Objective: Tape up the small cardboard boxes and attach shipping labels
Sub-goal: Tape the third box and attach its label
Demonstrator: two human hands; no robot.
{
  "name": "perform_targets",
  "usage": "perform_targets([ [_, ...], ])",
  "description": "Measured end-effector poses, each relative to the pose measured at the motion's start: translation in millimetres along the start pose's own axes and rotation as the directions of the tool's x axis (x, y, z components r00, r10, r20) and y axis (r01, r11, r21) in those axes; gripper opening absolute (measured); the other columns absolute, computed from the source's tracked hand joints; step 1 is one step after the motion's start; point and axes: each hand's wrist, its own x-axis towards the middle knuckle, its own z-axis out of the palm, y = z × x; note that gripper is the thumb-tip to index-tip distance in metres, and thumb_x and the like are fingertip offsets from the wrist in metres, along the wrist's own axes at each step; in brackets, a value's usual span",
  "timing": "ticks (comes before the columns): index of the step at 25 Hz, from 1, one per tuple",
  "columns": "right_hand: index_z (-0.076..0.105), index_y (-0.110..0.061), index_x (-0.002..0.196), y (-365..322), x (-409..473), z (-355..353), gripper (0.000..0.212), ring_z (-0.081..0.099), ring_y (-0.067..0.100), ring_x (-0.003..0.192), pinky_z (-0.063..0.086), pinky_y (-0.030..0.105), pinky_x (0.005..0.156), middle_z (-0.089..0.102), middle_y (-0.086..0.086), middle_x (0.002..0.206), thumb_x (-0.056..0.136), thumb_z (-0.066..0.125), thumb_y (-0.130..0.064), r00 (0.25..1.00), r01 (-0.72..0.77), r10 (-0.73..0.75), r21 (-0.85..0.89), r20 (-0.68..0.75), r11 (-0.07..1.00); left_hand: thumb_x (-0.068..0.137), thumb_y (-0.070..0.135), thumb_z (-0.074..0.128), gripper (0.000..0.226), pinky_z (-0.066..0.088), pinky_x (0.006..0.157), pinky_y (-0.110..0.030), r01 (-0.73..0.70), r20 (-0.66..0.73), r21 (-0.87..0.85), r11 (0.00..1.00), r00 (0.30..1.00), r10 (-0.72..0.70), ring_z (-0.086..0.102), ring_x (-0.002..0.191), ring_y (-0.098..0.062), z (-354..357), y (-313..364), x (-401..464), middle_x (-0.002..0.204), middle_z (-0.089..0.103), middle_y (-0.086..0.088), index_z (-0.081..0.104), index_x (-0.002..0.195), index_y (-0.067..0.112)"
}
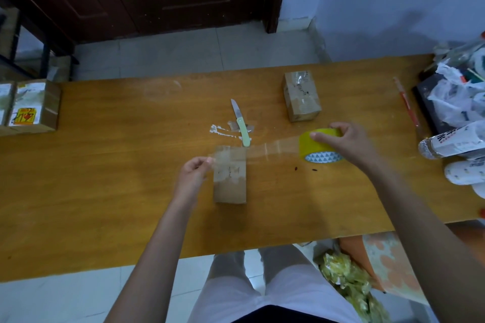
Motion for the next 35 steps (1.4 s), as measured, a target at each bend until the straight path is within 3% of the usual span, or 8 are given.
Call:
perform_targets([
  [4, 0.066, -0.003, 0.115, 17, -19, 22, 0.07, 0.06, 0.01, 0.082, 0.042, 0.021, 0.064, 0.063, 0.001, 0.094, 0.069, 0.08, -0.054, 1.0, -0.022, 0.022, 0.051, 0.001, 0.998, 0.094, 0.02, 0.062, 0.019, 0.042, 0.066, -0.026, -0.096, -0.031, 0.139, 0.986, 0.994, 0.102, 0.057, 0.069, -0.009, -21, 9, 8, 0.067, 0.065, 0.011, 0.067, 0.076, 0.016],
  [10, 0.064, 0.001, 0.12, 27, -27, 58, 0.074, 0.062, 0.014, 0.081, 0.043, 0.021, 0.063, 0.065, 0.004, 0.091, 0.073, 0.077, -0.055, 0.998, -0.01, 0.01, -0.012, -0.055, 1.0, 0.094, 0.016, 0.063, 0.012, 0.038, 0.06, -0.024, -0.112, 0.027, 0.349, 0.93, 0.994, 0.11, 0.05, 0.06, -0.007, -32, 4, 29, 0.067, 0.06, 0.004, 0.066, 0.082, 0.016],
  [15, 0.07, -0.007, 0.094, 35, -35, 64, 0.055, 0.056, 0.012, 0.063, 0.039, 0.024, 0.054, 0.058, -0.002, 0.069, 0.073, 0.074, -0.059, 0.999, -0.011, 0.01, -0.041, -0.032, 0.999, 0.094, 0.013, 0.061, 0.009, 0.036, 0.052, -0.013, -0.151, 0.022, 0.418, 0.896, 0.987, 0.156, 0.048, 0.059, -0.006, -24, -11, 33, 0.066, 0.059, 0.003, 0.068, 0.089, 0.009],
  [17, 0.065, -0.013, 0.08, 37, -38, 65, 0.043, 0.053, 0.012, 0.059, 0.035, 0.016, 0.047, 0.053, -0.006, 0.061, 0.076, 0.073, -0.055, 0.999, -0.004, 0.003, -0.038, -0.034, 0.999, 0.095, 0.012, 0.061, 0.01, 0.033, 0.048, -0.008, -0.164, 0.02, 0.427, 0.889, 0.985, 0.173, 0.048, 0.059, -0.006, -22, -17, 33, 0.065, 0.057, 0.005, 0.068, 0.089, 0.008],
  [20, 0.064, -0.017, 0.089, 39, -39, 71, 0.04, 0.054, 0.01, 0.061, 0.036, 0.015, 0.05, 0.054, -0.006, 0.066, 0.077, 0.073, -0.054, 0.999, -0.014, 0.012, -0.06, -0.031, 0.998, 0.095, 0.012, 0.06, 0.011, 0.038, 0.057, -0.019, -0.164, 0.011, 0.417, 0.894, 0.984, 0.175, 0.052, 0.062, -0.008, -19, -22, 35, 0.068, 0.06, 0.002, 0.068, 0.09, 0.008],
  [23, 0.069, 0.0, 0.11, 42, -37, 75, 0.061, 0.063, 0.016, 0.07, 0.055, 0.033, 0.063, 0.067, 0.008, 0.081, 0.077, 0.075, -0.052, 0.998, -0.032, 0.028, -0.066, -0.06, 0.997, 0.095, 0.011, 0.06, 0.012, 0.041, 0.062, -0.026, -0.182, 0.007, 0.442, 0.878, 0.98, 0.2, 0.056, 0.066, -0.012, -15, -28, 39, 0.072, 0.064, -0.002, 0.069, 0.089, 0.008],
  [26, 0.069, 0.004, 0.1, 45, -36, 76, 0.061, 0.068, 0.028, 0.078, 0.057, 0.051, 0.071, 0.071, 0.019, 0.087, 0.077, 0.073, -0.053, 0.998, -0.012, 0.006, -0.097, -0.067, 0.995, 0.094, 0.011, 0.06, 0.013, 0.047, 0.071, -0.033, -0.178, 0.008, 0.481, 0.859, 0.98, 0.199, 0.061, 0.078, -0.019, -10, -37, 43, 0.085, 0.069, -0.009, 0.071, 0.095, 0.004],
  [35, 0.057, -0.006, 0.061, 52, -29, 83, 0.054, 0.043, 0.015, 0.046, 0.03, 0.032, 0.047, 0.043, 0.001, 0.049, 0.078, 0.071, -0.055, 0.999, -0.006, -0.001, -0.144, -0.052, 0.989, 0.098, 0.011, 0.054, 0.02, 0.052, 0.071, -0.036, -0.144, -0.059, 0.518, 0.843, 0.977, 0.203, 0.065, 0.085, -0.024, 11, -50, 41, 0.096, 0.072, -0.011, 0.07, 0.106, 0.003],
])
